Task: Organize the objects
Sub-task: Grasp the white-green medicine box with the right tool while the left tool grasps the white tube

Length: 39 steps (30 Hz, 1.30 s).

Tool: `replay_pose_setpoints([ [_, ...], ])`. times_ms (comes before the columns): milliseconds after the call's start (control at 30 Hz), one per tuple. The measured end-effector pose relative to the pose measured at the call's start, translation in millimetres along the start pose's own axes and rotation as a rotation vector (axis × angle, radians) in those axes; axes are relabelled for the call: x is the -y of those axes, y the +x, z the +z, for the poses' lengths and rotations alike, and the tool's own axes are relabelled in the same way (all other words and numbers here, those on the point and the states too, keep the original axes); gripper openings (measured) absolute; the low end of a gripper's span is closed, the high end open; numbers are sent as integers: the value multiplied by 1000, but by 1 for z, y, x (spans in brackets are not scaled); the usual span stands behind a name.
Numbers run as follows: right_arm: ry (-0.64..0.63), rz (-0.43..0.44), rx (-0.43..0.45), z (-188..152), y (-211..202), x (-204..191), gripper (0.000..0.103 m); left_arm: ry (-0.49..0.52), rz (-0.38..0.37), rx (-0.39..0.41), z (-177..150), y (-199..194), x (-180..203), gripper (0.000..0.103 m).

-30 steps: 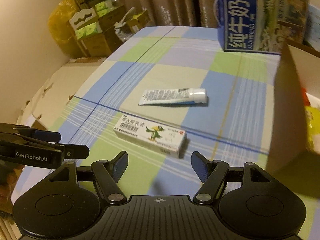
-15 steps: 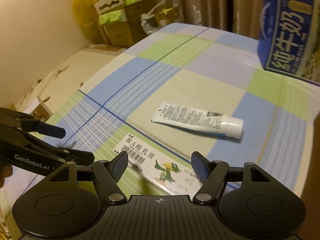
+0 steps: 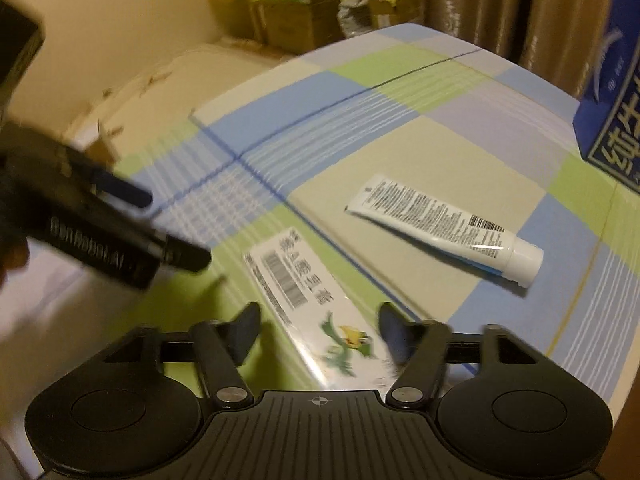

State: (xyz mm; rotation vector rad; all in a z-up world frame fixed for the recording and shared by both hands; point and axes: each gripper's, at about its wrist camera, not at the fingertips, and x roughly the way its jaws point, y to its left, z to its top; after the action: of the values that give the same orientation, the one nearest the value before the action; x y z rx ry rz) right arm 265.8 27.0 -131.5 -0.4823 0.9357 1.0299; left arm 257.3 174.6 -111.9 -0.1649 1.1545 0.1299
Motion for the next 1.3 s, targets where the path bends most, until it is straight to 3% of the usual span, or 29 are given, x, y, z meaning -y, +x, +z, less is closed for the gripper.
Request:
replay_pose_setpoints([
  [133,7,-11,-10,-11,-2,-4,36,24,1,6,1,0,3,87],
  [400,154,-120,-6,-45,-28,4,36,134,-39,33,6,3,25,87],
  [633,360,-274,-5,-80,-61,24,36,317,-86,118,25,12,64,87],
  [867,557,-348,24,-102,-88,47,36,563,-162,231,52,25,107,87],
  [1067,630,-381,33,-119,-105,57,36,697,-240,277,73,39,134,86],
  [1167,646,-385,36,-123,-110,58,36,732,-270,242,80,52,146,80],
  [1233,657,-385,38,-125,-113,59,36,748,-271,205,83,60,152,67],
  [1300,668,-388,39,-126,-114,60,36,748,-279,198,84,64,152,63],
])
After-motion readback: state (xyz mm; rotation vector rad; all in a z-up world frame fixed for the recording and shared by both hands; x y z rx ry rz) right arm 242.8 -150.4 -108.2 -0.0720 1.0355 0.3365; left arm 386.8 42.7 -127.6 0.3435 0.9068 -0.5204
